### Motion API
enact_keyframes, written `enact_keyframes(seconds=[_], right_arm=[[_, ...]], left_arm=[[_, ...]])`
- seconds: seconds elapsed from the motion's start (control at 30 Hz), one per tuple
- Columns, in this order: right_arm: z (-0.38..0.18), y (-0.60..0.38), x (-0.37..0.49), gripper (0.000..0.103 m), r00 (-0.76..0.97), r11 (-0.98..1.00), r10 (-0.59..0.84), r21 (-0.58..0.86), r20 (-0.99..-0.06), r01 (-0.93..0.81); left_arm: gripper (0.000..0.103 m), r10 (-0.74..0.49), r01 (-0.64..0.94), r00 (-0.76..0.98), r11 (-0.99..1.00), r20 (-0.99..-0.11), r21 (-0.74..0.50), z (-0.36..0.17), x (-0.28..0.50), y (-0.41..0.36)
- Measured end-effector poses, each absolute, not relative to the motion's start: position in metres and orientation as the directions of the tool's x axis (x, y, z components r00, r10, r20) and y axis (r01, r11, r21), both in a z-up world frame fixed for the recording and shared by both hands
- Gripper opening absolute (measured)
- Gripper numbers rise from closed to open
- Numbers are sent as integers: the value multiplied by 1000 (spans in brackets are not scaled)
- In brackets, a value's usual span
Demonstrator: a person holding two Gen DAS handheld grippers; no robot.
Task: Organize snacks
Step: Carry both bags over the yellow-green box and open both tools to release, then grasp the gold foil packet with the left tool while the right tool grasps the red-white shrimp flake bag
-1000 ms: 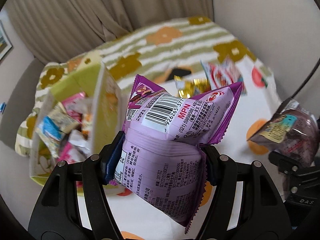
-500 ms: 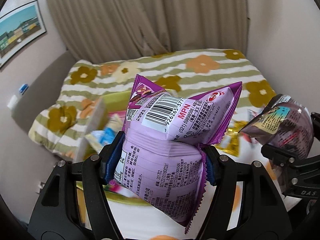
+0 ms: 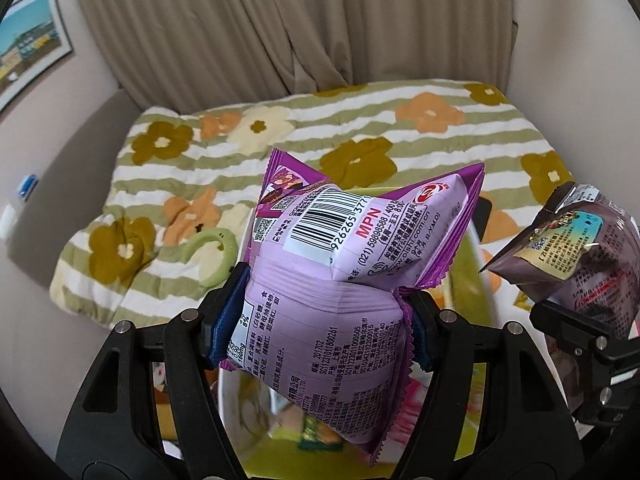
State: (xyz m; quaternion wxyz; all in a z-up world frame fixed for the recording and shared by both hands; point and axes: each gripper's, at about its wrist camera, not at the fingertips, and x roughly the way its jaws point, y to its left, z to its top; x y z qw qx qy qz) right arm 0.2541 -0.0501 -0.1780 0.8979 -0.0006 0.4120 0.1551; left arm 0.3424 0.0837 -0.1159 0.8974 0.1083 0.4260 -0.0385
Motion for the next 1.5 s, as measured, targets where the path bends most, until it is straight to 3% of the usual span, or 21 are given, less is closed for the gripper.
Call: enact_keyframes(seconds=[0.2, 0.27, 0.7, 0.93, 1.0, 1.03, 1.07, 1.5], right_arm=[[-192, -31, 276, 66, 599, 969, 233, 134, -766, -206], [-197, -28, 280, 66, 594, 974, 217, 132, -775, -184], [-214, -21, 286, 66, 556, 983, 182, 134, -811, -127], [-215, -7, 297, 68, 549, 975, 220, 160, -806, -157], [-215, -1, 299, 77, 565, 970, 240, 171, -790, -173], [-216, 1, 299, 94, 571, 969, 242, 167, -784, -181], [-215, 5, 297, 103, 584, 970, 237, 151, -777, -193], [-210, 11, 245, 103, 621, 972, 215, 101, -754, -213]], left_arm=[[71, -34, 246, 588, 959, -808, 139, -141, 387, 97], [102, -44, 262, 578, 956, -815, 134, -147, 396, 98], [102, -95, 221, 565, 974, -820, 39, -154, 375, 139], [102, -63, 149, 580, 988, -812, 30, -147, 348, 161], [102, -50, 123, 586, 992, -809, 28, -143, 341, 169], [102, -42, 109, 589, 994, -807, 28, -141, 337, 174], [102, -35, 96, 592, 995, -805, 27, -140, 333, 178], [102, -27, 42, 600, 999, -800, -2, -138, 279, 199]])
